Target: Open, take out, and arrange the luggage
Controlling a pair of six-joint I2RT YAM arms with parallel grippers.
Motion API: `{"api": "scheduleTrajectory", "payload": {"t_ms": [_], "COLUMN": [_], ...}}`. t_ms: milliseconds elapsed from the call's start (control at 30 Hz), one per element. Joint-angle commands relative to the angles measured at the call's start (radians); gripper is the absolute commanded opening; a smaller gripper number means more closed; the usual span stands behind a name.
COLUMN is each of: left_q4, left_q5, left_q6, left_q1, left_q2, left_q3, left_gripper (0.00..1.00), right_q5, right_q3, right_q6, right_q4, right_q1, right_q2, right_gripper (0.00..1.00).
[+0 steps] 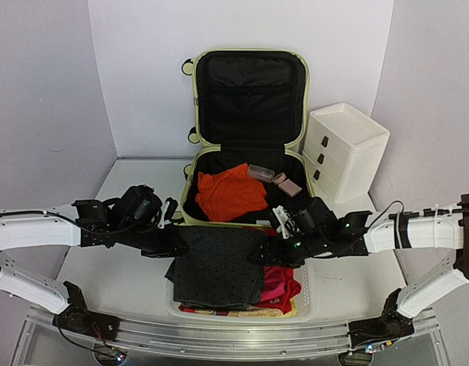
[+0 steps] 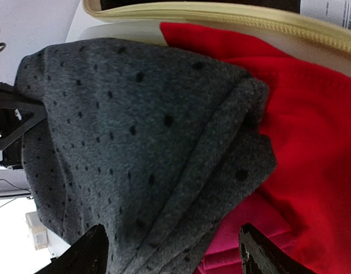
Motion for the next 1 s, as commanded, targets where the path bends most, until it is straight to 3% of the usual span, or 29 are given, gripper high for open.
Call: {"api": "scheduleTrajectory", "payload": {"t_ms": [0,233,367,533,700,967], "left_q4": [-0.005,-0.011,-0.02,-0.068,-0.091,-0.104], "left_q5": [-0.029,-0.008,0.006,0.036,0.025,0.025], "left_q6": [0.044,0.068,0.088,0.107,0.074,0.02], "left_q1": [0.007,0.007,0.007,0.005,-0.031,-0.107], "left_q2": [-0.03,-0.042,-0.052,-0.077,-0.113,-0.025], "left_q3": [0.009,0.01,0.018,0.032,0.039,0.104], "left_gripper": [0.0,0.0,0.0,0.0,0.0,0.0], "right_q5": [0.103,0.127,0.194,0.255,0.286,0.405], "right_q3": [0.039,0.081,0.18,0.184,0.175,0.256], "right_q6": [0.058,0.03,-0.046,-0.03,0.041,0.112], "right_q4": [0.106,0.141,0.007,-0.051,-0.132,-0.486], "right_q1": [0.026,0.057,0.124,0.191,0.226,0.228], "right_q2": [0.053,0.073,0.086,0.033,-0.044,-0.11], "right_gripper": [0.73,0.41,0.23,0.01,0.0,0.0]}}
